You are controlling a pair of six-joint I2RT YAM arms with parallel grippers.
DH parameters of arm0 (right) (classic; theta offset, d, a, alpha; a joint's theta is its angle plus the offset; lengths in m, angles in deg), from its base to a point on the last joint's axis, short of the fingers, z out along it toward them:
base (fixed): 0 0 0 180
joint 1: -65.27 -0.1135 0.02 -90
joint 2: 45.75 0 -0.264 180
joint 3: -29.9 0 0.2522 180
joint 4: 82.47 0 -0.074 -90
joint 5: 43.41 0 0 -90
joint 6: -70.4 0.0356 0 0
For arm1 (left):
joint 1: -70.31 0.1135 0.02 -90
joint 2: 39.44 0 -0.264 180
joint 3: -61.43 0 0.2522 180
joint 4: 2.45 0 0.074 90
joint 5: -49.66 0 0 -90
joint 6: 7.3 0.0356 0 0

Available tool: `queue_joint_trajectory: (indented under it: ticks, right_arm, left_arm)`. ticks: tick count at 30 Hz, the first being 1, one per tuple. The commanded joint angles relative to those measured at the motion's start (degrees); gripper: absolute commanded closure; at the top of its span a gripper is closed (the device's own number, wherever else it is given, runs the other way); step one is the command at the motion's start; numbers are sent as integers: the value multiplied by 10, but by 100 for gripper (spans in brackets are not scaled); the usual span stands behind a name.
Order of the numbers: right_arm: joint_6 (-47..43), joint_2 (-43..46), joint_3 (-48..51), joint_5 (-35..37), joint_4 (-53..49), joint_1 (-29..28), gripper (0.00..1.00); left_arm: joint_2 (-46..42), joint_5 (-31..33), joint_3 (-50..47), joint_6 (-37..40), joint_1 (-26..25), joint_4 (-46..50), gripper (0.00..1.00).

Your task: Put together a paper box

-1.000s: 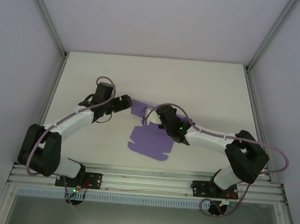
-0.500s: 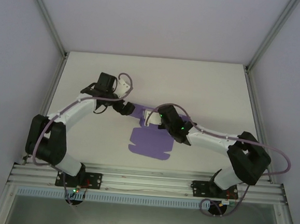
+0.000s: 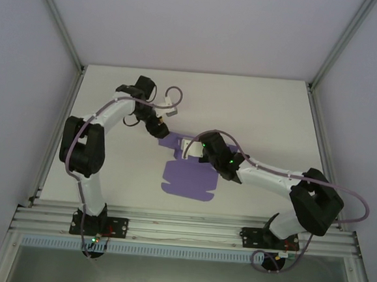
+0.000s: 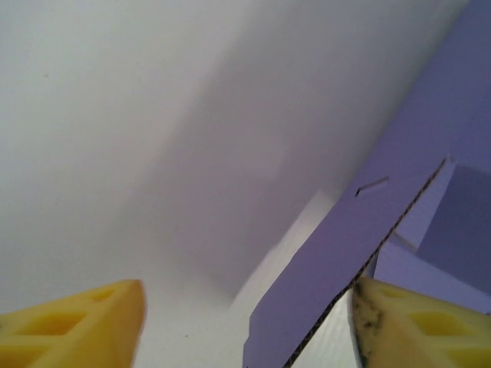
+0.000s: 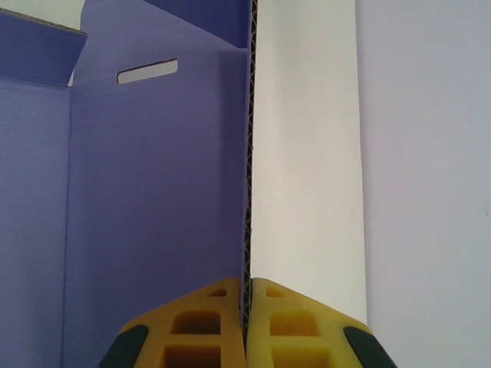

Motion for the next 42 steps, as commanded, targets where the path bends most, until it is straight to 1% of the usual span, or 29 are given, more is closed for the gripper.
queue_joint_trajectory:
  ticks: [1,2,3,5,6,9,10,11,13,16,17,18,19,22,24,26,27,30,33,35,39,42]
  right_arm:
    - [1,0,-6,20,2,5,100]
    - [3,-1,-5,25,3,6,100]
    - [5,-2,-6,25,2,5,100]
    - [15,-3,-6,26,8,6,100]
    - [20,-5,-6,26,9,6,100]
    - [38,-10,-11,35,10,3,100]
    - [43,-11,-10,37,13,2,100]
    - [46,-12,-9,40,20,0,100]
    - [51,-16,-4,41,39,0,100]
    - [64,-30,-6,42,54,-6,100]
    - [70,-36,-8,43,59,-9,100]
    - [74,-42,-10,46,63,-12,100]
    - [77,-50,-12,54,70,-15,100]
    - [77,-69,-12,81,95,-17,100]
    - [71,-79,-10,101,111,-18,100]
    - [71,-86,-12,110,118,-18,100]
    - [76,-88,-12,109,119,-19,100]
    - [84,-91,-13,110,124,-18,100]
    - [82,-97,-9,122,137,-17,100]
    - [86,-99,-4,120,148,-17,100]
    - [69,-98,22,93,185,-17,100]
    - [18,-97,56,81,233,-13,100]
  left_arm:
    - [4,-40,10,36,0,63,54]
    - [3,-48,7,35,0,57,59]
    - [4,-53,7,21,-1,50,62]
    - [7,-68,14,-2,-4,48,74]
    - [7,-65,14,-32,-6,32,77]
    - [-6,-12,-19,-172,-13,-72,85]
    - [-19,15,-39,-221,-17,-116,90]
    - [-32,38,-56,-259,-20,-150,90]
    - [-61,67,-92,-334,-28,-215,99]
    - [-104,72,-156,-432,-41,-332,99]
    - [-110,77,-162,-455,-47,-345,100]
    - [-112,72,-162,-467,-52,-347,100]
    - [-115,62,-160,-464,-59,-338,100]
    - [-130,79,-170,-449,-86,-321,100]
    - [-142,83,-185,-454,-98,-325,100]
    - [-150,59,-196,-467,-101,-325,100]
    - [-156,49,-204,-473,-105,-330,100]
    - [-181,51,-240,-490,-111,-364,100]
    - [-200,22,-274,-506,-116,-405,100]
    - [-204,9,-284,-513,-121,-418,100]
    - [-205,11,-304,-543,-130,-461,100]
    - [-207,50,-325,-575,-130,-485,100]
